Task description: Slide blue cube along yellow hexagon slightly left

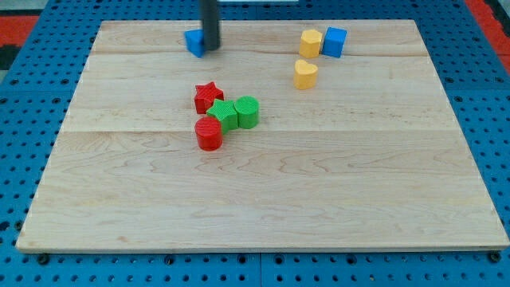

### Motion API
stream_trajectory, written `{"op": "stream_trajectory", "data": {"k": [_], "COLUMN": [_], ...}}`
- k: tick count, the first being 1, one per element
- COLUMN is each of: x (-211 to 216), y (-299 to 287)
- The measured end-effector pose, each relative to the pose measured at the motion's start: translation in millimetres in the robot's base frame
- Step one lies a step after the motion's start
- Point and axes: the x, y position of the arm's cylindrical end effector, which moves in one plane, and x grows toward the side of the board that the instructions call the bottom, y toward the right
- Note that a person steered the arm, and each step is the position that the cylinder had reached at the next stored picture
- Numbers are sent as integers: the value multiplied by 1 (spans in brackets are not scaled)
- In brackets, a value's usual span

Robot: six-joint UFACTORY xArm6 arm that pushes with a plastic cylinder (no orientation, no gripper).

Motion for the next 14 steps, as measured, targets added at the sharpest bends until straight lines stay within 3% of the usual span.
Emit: {"op": "stream_trajectory", "data": {"k": [1, 9, 12, 14], "x": [-16, -30, -34, -43], "y": [-52, -7, 126, 248]}}
